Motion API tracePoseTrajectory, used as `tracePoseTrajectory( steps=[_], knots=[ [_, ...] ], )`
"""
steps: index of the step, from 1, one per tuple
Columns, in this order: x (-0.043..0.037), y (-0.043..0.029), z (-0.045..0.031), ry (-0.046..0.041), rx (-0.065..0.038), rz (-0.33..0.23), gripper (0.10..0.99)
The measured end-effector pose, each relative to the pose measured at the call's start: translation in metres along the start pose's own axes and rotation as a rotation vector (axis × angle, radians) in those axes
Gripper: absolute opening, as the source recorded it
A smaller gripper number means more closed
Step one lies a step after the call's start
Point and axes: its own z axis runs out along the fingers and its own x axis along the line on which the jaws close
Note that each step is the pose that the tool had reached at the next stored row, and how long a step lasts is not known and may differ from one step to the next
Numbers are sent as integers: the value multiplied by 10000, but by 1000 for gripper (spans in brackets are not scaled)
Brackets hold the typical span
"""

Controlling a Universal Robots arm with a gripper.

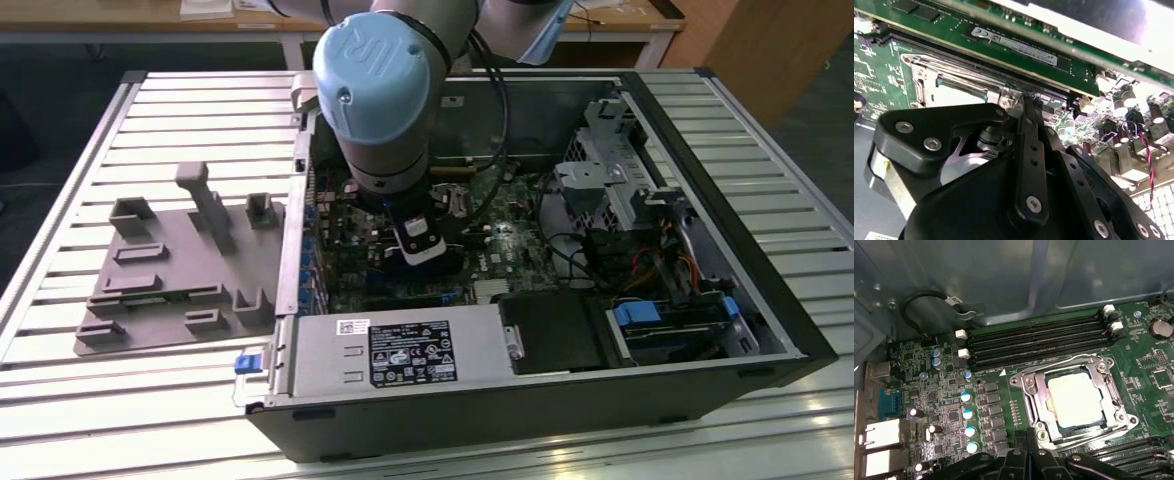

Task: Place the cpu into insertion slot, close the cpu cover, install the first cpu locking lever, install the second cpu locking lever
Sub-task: 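Install the second cpu locking lever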

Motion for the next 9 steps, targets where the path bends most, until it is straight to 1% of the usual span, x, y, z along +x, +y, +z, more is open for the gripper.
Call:
tracePoseTrajectory(
  steps=[4,9],
  knots=[
    [-1,10,-24,-1,0,0,106],
    [-2,45,-106,-1,0,1,106]
  ],
)
